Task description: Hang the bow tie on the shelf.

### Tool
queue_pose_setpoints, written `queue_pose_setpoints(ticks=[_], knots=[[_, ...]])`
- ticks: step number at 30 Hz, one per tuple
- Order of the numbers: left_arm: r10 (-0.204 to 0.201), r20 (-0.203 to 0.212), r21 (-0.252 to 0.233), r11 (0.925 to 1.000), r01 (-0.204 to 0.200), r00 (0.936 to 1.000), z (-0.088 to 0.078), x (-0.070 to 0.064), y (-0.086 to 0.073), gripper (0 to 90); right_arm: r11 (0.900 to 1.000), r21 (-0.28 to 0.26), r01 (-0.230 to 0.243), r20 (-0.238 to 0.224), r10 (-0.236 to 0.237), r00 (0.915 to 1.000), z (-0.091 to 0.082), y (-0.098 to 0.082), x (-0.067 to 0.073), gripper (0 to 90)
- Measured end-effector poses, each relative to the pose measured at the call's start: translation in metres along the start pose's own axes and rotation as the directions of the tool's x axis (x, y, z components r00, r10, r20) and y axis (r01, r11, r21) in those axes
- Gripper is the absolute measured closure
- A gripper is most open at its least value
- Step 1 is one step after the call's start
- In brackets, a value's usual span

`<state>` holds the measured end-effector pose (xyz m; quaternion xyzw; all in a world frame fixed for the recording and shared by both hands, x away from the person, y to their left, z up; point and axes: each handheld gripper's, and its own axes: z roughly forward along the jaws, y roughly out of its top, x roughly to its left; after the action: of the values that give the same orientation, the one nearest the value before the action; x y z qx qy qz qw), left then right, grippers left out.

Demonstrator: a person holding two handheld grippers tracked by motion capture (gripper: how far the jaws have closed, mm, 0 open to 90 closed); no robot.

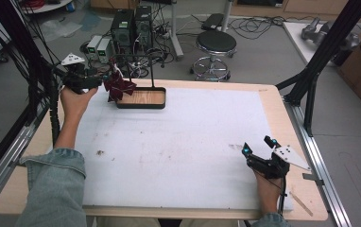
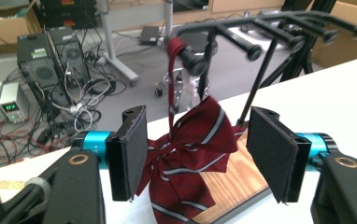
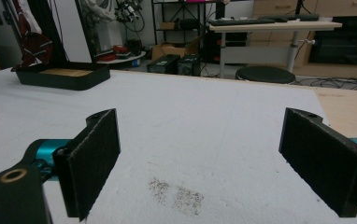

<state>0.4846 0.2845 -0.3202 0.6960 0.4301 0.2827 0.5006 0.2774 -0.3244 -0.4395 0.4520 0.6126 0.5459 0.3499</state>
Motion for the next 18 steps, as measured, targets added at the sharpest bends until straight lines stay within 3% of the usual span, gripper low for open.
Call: queue_pose_setpoints(ticks=[8, 18], knots=[[0.015, -0.004, -0.050, 0.9986, -0.015, 0.9999, -0.021, -0.009, 0.002, 30.9, 1.000, -0.001, -0.001, 0.000, 0.001, 1.0000, 0.000, 0.000, 0.000, 11.6], [0.051, -0.011, -0.125, 0.9908, -0.052, 0.9986, -0.049, -0.025, -0.001, 22.3, 1.000, -0.006, 0.002, 0.004, -0.002, 1.0000, 0.000, 0.000, -0.001, 11.6]])
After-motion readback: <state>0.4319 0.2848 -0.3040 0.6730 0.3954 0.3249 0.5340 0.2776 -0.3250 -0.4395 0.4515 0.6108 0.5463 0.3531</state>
